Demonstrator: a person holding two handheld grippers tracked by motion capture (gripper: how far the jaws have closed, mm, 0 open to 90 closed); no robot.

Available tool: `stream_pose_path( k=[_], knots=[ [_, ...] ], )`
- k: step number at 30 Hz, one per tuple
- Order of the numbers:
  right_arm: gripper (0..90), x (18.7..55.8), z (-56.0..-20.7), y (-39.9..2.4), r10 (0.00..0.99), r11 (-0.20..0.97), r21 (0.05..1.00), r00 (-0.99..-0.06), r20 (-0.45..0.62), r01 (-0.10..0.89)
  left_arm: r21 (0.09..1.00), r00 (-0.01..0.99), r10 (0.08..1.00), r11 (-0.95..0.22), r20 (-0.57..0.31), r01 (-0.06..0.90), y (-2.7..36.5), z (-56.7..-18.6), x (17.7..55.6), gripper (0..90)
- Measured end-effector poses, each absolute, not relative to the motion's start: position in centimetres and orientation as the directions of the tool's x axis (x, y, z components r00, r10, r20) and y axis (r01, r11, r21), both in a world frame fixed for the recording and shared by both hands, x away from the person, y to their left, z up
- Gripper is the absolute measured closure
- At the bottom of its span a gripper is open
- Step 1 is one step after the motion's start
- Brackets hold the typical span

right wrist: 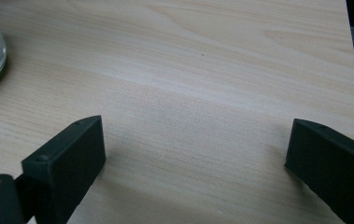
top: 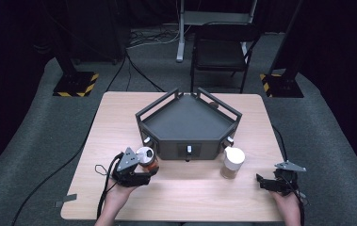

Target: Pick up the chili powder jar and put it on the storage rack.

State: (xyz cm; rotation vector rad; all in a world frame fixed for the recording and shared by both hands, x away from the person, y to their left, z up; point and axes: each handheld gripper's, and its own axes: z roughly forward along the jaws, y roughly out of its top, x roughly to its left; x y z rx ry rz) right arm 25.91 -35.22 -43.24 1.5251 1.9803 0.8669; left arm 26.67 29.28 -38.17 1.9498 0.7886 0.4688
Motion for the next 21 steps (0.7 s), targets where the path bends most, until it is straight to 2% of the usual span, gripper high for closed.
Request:
stream_pose_path(
  k=[21],
  knots=[
    [3.6,25.9,-43.2,-35.2,0.967,0.174,0.735,-0.255,-0.001,0.655,0.890,0.721,0.692,-0.345,0.027,0.299,28.8,-35.2,27.3,30.2]
  ],
)
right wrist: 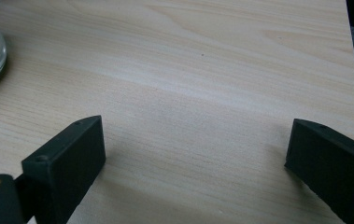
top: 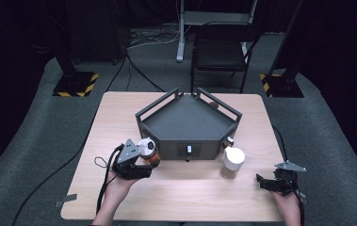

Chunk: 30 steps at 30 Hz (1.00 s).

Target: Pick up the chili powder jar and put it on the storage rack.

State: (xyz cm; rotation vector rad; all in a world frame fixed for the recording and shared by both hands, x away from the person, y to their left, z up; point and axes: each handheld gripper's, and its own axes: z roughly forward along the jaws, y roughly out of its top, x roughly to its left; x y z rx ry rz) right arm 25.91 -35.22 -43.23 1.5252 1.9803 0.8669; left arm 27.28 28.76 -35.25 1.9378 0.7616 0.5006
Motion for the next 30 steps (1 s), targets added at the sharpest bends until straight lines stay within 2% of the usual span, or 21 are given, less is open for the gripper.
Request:
stream_pose_path(
  k=[17,30],
  knots=[
    [3.6,25.9,-43.2,-35.2,0.967,0.174,0.735,-0.255,-0.001,0.655,0.894,0.721,0.690,-0.360,0.064,0.266,28.7,-32.8,27.7,30.2],
    [3.6,25.9,-43.2,-35.2,0.967,0.174,0.735,-0.255,-0.001,0.655,0.905,0.717,0.695,-0.340,0.059,0.255,28.8,-31.4,28.4,30.2]
  ],
)
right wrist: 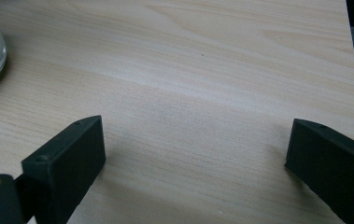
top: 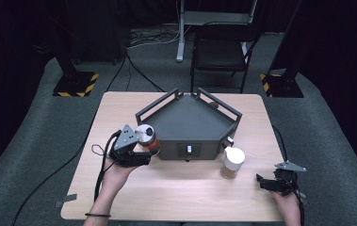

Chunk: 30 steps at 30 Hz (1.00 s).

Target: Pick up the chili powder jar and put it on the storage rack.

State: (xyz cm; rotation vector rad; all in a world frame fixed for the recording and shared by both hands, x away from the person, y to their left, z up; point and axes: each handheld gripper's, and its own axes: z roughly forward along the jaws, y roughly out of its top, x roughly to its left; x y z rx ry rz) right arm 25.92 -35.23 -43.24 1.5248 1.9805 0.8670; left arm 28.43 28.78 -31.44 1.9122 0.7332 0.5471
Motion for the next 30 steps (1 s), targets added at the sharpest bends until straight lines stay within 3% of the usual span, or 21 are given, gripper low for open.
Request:
stream_pose_path(
  k=[30],
  knots=[
    [3.5,26.0,-43.2,-35.2,0.966,0.176,0.735,-0.258,-0.001,0.654,0.890,0.694,0.717,-0.353,0.060,0.287,25.7,-29.8,33.2,30.2]
  ],
)
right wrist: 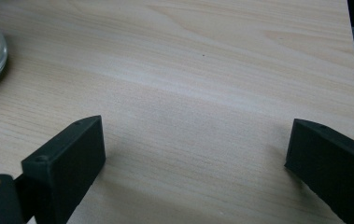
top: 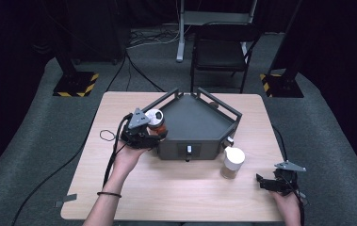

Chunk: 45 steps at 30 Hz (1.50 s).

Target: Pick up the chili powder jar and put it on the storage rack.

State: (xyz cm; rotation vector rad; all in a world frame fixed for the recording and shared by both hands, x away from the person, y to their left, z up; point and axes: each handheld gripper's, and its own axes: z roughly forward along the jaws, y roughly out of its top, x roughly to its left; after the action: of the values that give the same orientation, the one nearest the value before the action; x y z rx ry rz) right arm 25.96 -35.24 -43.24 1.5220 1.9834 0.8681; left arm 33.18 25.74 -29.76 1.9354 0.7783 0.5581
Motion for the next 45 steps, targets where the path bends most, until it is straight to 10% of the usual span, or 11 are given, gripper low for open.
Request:
stream_pose_path(
  k=[45],
  knots=[
    [3.5,26.0,-43.2,-35.3,0.966,0.177,0.735,-0.260,-0.001,0.655,0.830,0.652,0.758,-0.375,0.018,0.413,21.6,-31.1,37.9,30.1]
  ],
)
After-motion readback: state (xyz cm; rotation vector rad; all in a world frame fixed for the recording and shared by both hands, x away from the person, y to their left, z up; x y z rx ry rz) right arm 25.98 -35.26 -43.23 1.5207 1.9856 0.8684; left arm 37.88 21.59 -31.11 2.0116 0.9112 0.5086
